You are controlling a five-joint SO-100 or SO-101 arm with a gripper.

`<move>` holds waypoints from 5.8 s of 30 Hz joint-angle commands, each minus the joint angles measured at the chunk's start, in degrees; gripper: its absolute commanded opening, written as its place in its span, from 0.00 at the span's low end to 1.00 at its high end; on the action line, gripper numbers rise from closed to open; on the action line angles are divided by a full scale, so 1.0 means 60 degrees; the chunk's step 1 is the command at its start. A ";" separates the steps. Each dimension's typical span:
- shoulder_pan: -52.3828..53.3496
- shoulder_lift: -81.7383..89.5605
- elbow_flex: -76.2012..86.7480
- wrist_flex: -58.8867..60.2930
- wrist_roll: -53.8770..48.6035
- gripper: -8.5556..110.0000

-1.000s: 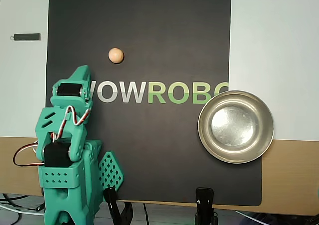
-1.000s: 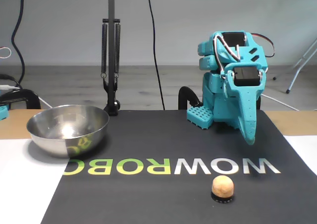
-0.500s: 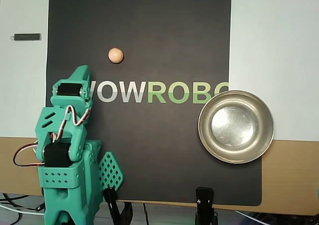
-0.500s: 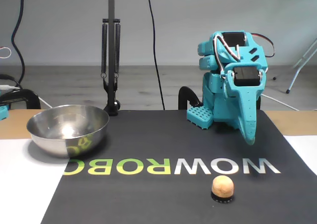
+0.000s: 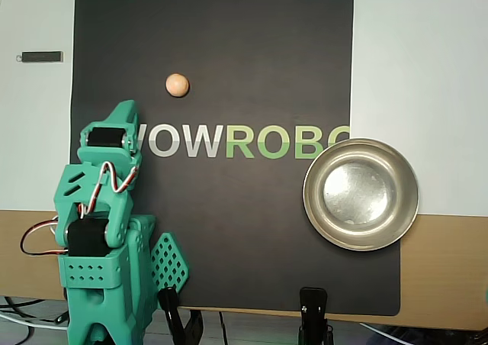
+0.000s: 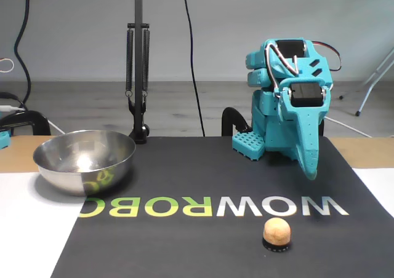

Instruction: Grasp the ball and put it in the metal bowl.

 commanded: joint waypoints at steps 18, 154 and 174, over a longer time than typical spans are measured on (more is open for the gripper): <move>0.0044 0.0571 0.0308 -0.0015 -0.0044 0.07; 0.0044 -0.8994 -1.0049 0.4980 -0.0059 0.07; 0.0044 -1.5571 -1.5205 0.6035 -0.0059 0.07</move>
